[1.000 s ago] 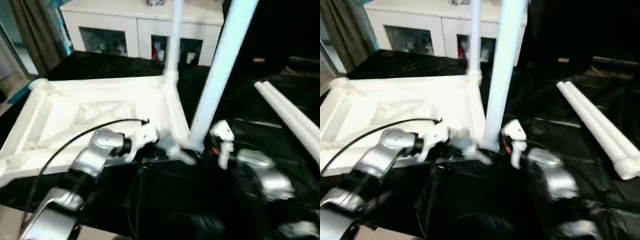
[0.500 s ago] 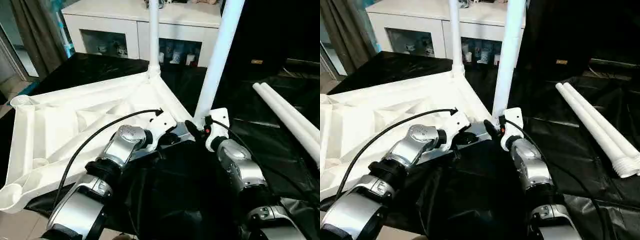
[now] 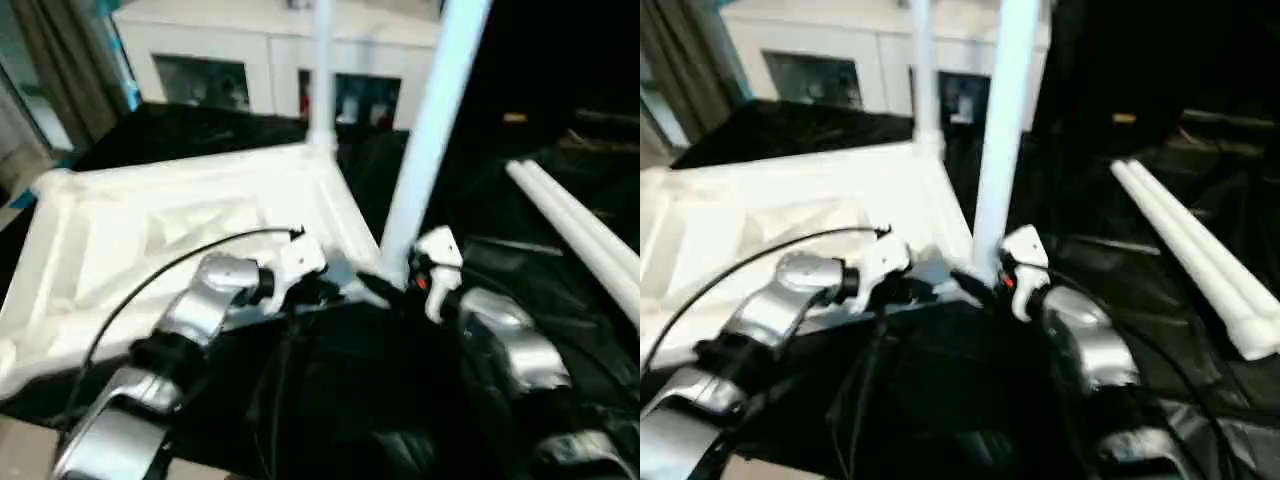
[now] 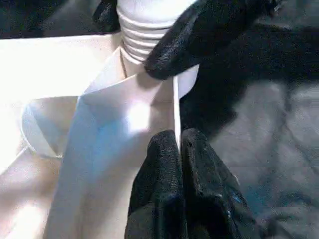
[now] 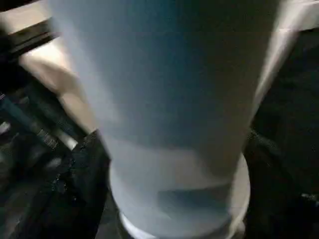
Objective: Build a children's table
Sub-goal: Rotate leg to tighten
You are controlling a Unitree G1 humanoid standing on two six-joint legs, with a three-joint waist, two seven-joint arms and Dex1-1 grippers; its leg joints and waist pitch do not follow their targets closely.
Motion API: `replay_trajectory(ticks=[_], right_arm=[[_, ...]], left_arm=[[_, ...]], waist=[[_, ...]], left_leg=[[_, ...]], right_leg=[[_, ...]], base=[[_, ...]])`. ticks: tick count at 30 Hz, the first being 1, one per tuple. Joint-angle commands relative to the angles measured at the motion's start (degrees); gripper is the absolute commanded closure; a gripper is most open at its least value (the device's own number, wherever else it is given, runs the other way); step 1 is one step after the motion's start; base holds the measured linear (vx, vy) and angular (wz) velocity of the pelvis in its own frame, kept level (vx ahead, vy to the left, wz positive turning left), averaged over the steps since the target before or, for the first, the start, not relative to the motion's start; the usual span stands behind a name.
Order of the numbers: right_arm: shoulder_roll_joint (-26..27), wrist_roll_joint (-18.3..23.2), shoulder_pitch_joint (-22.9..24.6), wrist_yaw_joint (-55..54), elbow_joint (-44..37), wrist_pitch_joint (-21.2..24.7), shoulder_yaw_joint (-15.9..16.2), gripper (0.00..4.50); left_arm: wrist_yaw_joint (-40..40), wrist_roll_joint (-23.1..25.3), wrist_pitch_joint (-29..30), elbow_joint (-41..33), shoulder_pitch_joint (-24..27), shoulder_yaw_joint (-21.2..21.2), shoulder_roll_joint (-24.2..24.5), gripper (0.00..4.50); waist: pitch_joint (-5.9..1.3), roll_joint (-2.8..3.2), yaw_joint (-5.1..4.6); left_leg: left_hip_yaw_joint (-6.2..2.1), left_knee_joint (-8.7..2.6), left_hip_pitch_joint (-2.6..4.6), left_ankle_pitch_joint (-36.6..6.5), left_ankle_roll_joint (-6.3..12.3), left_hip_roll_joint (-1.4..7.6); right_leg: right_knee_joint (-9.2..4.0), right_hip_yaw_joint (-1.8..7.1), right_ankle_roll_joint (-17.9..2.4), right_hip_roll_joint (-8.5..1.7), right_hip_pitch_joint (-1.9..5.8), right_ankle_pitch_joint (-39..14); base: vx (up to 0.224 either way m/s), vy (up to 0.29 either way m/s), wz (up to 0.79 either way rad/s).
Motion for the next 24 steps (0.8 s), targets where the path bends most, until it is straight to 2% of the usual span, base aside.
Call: replay_trajectory(ticks=[1, 4, 5, 8, 11, 14, 17, 19, 22, 23, 24], right_arm=[[-2.2, 1.9, 0.9, 4.5, -2.9, 2.2, 0.4, 0.82], [-4.3, 2.1, 1.6, 7.8, -3.9, 3.6, 1.6, 0.82], [-4.4, 1.9, 1.6, 8.0, -3.9, 3.6, 1.7, 1.06], [-4.2, 2.1, 1.5, 7.8, -3.7, 3.9, 1.5, 1.16], [-3.8, 2.5, 1.5, 8.0, -4.3, 4.4, 1.5, 1.51], [-3.3, 2.3, 2.1, 7.4, -4.5, 4.4, 1.9, 1.59], [-1.4, -0.1, 1.9, 1.1, -1.3, 2.6, 1.0, 1.66], [1.0, -3.0, 1.0, -8.0, 3.4, 1.1, -0.3, 1.68], [4.6, -3.2, 0.0, -17.0, 6.5, 2.0, -2.9, 1.69], [5.7, -3.3, -0.4, -19.8, 7.4, 2.3, -3.7, 1.69], [6.4, -3.3, -0.7, -21.5, 7.9, 2.5, -4.0, 1.69]], left_arm=[[-3.6, -3.7, 0.1, -2.7, 2.0, -0.3, 0.2, 4.5], [-4.7, -4.2, 1.3, -4.1, 2.5, -0.1, 1.1, 4.5], [-4.7, -4.2, 1.3, -4.1, 2.5, -0.1, 1.1, 4.5], [-4.5, -4.0, 1.3, -4.1, 2.5, 0.2, 1.2, 4.5], [-4.4, -3.9, 1.3, -4.1, 2.4, 0.4, 1.1, 4.5], [-3.8, -3.7, 1.8, -4.5, 2.5, 0.5, 1.0, 4.5], [0.0, -2.6, 3.2, -2.7, 1.6, 1.1, -0.2, 4.5], [6.6, -1.3, 5.6, 1.2, -0.7, 2.5, -2.6, 4.5], [13.0, 0.3, 5.7, 5.5, -3.3, 3.1, -5.0, 4.5], [15.1, 0.7, 6.0, 6.9, -4.1, 3.3, -6.0, 4.5], [16.3, 0.9, 6.1, 7.7, -4.6, 3.4, -6.6, 4.5]], waist=[[-3.73, -0.37, 0.22], [-3.56, -0.39, 0.33], [-3.47, -0.44, 0.3], [-3.49, -0.53, 0.3], [-3.63, -0.55, 0.3], [-3.72, -0.51, 0.3], [-3.66, -0.59, 0.13], [-3.44, -0.48, -0.25], [-3.19, -0.39, -0.5], [-3.26, -0.36, -0.45], [-3.14, -0.35, -0.5]], left_leg=[[-0.89, -3.63, 0.49, -6.3, 4.98, 2.93], [-0.85, -3.72, 0.62, -8.0, 4.02, 2.96], [-0.84, -3.78, 0.58, -8.6, 3.64, 2.9], [-0.92, -3.8, 0.66, -8.6, 2.96, 2.82], [-0.98, -3.74, 0.62, -7.2, 3.05, 2.83], [-0.94, -3.6, 0.53, -6.2, 3.52, 2.76], [-0.95, -3.66, 0.56, -6.7, 3.17, 2.7], [-0.92, -3.8, 0.81, -8.1, 1.94, 2.57], [-1.04, -4.01, 1.13, -11.0, 0.35, 2.42], [-1.18, -4.17, 1.17, -11.4, 0.01, 2.56], [-1.09, -4.18, 1.28, -12.1, -0.1, 2.53]], right_leg=[[-3.26, 2.9, -14.5, -5.17, 2.95, -0.4], [-3.7, 2.96, -13.9, -5.2, 2.76, -4.5], [-3.9, 3.0, -13.6, -5.18, 2.72, -6.0], [-4.12, 3.07, -12.8, -5.31, 2.64, -8.4], [-3.83, 3.04, -12.9, -5.2, 2.68, -6.5], [-3.56, 3.0, -13.4, -5.14, 2.73, -4.0], [-3.71, 3.0, -13.3, -5.27, 2.63, -5.3], [-4.16, 3.01, -13.2, -5.25, 2.38, -8.1], [-4.89, 3.07, -11.9, -5.24, 2.22, -14.1], [-4.94, 3.07, -11.3, -5.33, 2.37, -14.9], [-5.16, 3.17, -10.9, -5.31, 2.11, -15.6]], base=[[0.0, 0.0, 0.0], [0.0, 0.0, 0.0], [0.0, 0.0, 0.0], [0.0, 0.0, 0.0], [0.0, 0.0, 0.0], [0.0, 0.0, 0.0], [0.0, 0.0, 0.0], [0.0, 0.0, 0.0], [0.0, 0.0, 0.0], [0.0, 0.0, 0.0], [0.0, 0.0, 0.0]])
